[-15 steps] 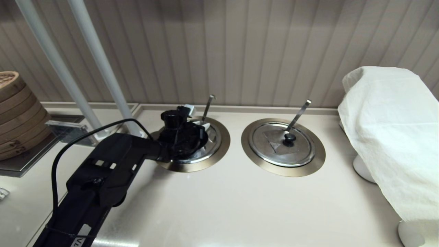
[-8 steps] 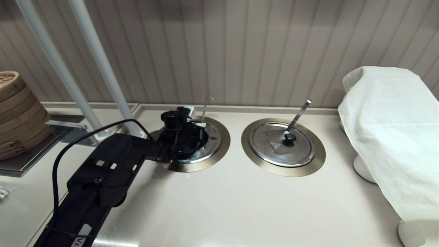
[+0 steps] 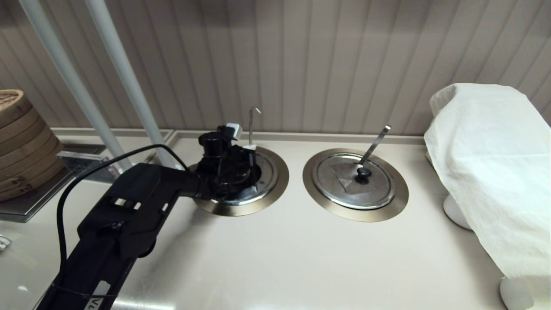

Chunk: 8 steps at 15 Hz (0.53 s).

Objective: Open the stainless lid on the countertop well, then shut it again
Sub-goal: Stir with a spoon

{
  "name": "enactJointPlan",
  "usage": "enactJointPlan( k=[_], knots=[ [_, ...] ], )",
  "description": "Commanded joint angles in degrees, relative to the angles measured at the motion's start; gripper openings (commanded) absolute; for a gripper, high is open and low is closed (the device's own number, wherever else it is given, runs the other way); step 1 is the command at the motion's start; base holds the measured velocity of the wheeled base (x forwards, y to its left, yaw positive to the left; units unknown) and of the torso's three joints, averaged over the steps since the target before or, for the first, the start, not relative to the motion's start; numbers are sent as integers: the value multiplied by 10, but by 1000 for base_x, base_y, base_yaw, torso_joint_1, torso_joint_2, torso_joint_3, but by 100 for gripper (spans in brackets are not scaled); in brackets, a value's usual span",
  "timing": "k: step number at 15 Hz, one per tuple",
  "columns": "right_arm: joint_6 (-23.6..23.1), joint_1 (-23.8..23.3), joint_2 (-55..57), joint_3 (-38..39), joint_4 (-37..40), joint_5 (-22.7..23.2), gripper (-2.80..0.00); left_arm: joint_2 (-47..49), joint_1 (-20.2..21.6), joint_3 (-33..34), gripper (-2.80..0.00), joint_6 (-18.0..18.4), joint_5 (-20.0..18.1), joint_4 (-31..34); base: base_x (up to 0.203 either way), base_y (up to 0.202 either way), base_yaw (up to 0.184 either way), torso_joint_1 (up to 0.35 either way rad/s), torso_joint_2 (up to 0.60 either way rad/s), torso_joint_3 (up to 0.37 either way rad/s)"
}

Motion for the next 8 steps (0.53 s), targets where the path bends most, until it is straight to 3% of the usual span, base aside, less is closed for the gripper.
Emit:
enactJointPlan(
  k=[1, 4, 8],
  knots=[
    [0, 0, 0, 0, 0, 0, -280, -18, 0, 8, -280, 0, 30, -8, 0, 0, 0, 0, 0, 0],
    [0, 0, 0, 0, 0, 0, -280, -33, 0, 19, -280, 0, 79, -23, 0, 0, 0, 0, 0, 0],
    [0, 0, 0, 0, 0, 0, -280, -126, -2, 133, -280, 0, 98, -26, 0, 0, 0, 0, 0, 0]
  ],
)
